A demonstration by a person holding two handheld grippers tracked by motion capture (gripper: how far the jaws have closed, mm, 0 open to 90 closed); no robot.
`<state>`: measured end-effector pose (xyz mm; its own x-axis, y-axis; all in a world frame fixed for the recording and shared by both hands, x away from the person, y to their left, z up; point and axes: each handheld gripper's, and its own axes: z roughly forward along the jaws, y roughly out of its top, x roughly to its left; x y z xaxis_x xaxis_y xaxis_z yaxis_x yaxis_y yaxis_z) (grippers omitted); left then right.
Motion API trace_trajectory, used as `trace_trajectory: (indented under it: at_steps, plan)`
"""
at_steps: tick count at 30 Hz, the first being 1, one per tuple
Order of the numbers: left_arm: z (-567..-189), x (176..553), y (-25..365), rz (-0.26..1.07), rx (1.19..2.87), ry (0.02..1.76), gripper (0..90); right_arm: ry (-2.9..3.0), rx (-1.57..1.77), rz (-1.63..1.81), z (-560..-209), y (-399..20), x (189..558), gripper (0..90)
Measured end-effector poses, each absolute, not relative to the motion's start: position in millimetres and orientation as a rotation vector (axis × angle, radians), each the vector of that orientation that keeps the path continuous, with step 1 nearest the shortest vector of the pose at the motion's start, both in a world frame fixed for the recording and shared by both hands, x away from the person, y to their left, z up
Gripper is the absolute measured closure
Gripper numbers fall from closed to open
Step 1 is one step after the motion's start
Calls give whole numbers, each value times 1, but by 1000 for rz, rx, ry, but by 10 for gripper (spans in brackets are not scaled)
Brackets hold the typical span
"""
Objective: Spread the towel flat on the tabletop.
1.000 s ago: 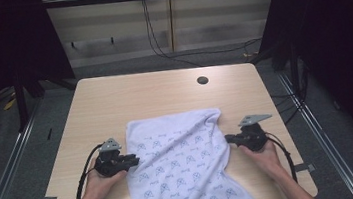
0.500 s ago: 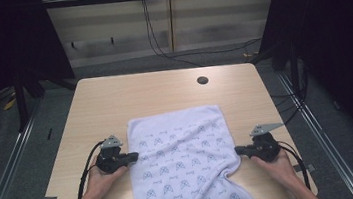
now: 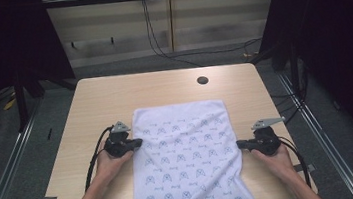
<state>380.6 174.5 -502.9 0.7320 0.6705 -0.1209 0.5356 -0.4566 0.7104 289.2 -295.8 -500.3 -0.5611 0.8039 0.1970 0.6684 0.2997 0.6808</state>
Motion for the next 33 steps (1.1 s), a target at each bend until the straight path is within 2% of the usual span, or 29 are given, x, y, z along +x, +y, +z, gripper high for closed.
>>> trace_trajectory:
  at_steps: [4, 9, 10, 14, 21, 24, 27, 29, 33]
  plan:
    - [-506, 398, 171, 230, 2111, 955, 894, 2330, 1380, 1089, -503, -296, 305, 900]
    - [-504, 403, 170, 212, 2132, 954, 894, 2296, 1436, 1125, -503, -305, 313, 890]
    - [-506, 399, 177, 157, 2094, 962, 892, 2306, 1425, 1123, -502, -305, 312, 876]
    - [-502, 388, 192, 97, 2004, 962, 899, 2312, 1404, 1173, -499, -306, 308, 836]
    - [-487, 362, 214, 87, 1984, 926, 899, 2291, 1313, 1387, -482, -303, 305, 771]
    - [-484, 355, 220, 79, 1981, 901, 841, 2331, 1261, 1394, -482, -292, 301, 741]
    - [-485, 356, 219, 54, 1963, 906, 834, 2337, 1248, 1399, -480, -289, 298, 719]
    - [-486, 357, 214, 40, 1984, 893, 826, 2348, 1253, 1396, -480, -287, 297, 662]
    - [-489, 356, 199, 21, 2037, 843, 804, 2382, 1257, 1353, -486, -283, 300, 625]
